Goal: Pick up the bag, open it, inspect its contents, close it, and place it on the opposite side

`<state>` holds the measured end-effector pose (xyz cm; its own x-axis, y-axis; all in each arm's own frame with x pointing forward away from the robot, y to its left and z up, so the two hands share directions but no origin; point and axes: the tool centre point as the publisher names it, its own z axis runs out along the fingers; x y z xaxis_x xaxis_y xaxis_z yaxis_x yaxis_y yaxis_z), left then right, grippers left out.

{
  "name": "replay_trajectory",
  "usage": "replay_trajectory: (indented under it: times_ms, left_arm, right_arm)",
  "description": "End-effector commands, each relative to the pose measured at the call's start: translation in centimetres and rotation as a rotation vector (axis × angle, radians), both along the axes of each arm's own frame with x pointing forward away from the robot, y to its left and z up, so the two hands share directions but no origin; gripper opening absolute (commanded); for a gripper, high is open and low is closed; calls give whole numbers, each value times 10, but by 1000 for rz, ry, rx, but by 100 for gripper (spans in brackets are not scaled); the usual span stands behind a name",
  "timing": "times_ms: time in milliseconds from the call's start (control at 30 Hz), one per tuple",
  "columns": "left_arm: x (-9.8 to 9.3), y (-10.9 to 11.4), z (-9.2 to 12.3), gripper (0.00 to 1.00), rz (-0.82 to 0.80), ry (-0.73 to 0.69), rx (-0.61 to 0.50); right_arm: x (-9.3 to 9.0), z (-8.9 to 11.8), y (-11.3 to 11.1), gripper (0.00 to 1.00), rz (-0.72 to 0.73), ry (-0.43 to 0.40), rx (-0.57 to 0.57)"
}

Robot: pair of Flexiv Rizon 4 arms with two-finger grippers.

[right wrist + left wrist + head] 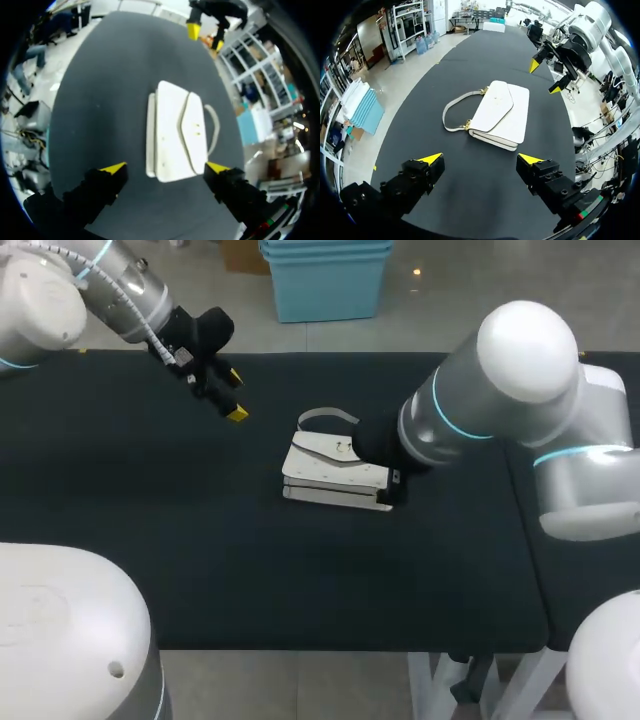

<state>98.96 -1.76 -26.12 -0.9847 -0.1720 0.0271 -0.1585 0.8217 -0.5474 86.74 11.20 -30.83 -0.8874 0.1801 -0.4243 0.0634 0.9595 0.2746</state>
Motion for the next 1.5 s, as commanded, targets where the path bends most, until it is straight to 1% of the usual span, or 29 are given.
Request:
replay_trajectory:
  times_ms: [33, 67, 133, 200, 233, 267, 400, 500, 567, 600, 700, 767, 867, 1100, 1233, 1433, 1500]
  left_arm:
    - [14, -7, -6, 100, -35, 22, 11]
    - [15, -8, -6, 100, -65, 35, 12]
    - [17, -12, -6, 100, -55, 37, 28]
    - [18, -14, -6, 100, -84, 47, 30]
    - [18, -15, -6, 100, -86, 54, 40]
    - [18, -16, -6, 100, -104, 57, 43]
    - [16, -19, -6, 100, -138, 61, 55]
    - [15, -20, -6, 100, -169, 66, 57]
    - [16, -20, -6, 100, -167, 75, 57]
    - [16, -20, -7, 100, -170, 80, 59]
    - [18, -20, -9, 100, -170, 93, 60]
    - [19, -21, -11, 100, -171, 101, 63]
    - [20, -21, -13, 100, -178, 113, 63]
    - [22, -23, -16, 100, -191, 120, 81]
    - [22, -24, -18, 100, -203, 124, 86]
    - [20, -26, -20, 100, -227, 124, 98]
    - [20, -26, -20, 100, -234, 122, 100]
  right_arm:
    - [-3, -18, -2, 97, -37, -114, 4]
    - [-3, -19, -1, 96, -35, -122, 6]
    - [-2, -23, 0, 94, -36, -143, -12]
    - [1, -27, 1, 86, -33, -157, -19]
    - [2, -29, 2, 85, -27, -160, -24]
    - [4, -32, 2, 88, -28, -162, -28]
    - [12, -40, 4, 89, -17, -181, -52]
    - [18, -44, 6, 82, -13, -198, -86]
    - [21, -46, 7, 80, -14, -204, -107]
    - [23, -47, 7, 78, -13, -205, -108]
    - [27, -49, 8, 60, -14, -213, -115]
    - [30, -50, 9, 55, -12, -215, -121]
    - [32, -53, 8, 51, -11, -214, -127]
    - [33, -61, 3, 48, -18, -204, -131]
    - [35, -64, 2, 44, -30, -214, -130]
    - [37, -64, -1, 29, -45, -245, -134]
    - [37, -65, -2, 17, -47, -252, -138]
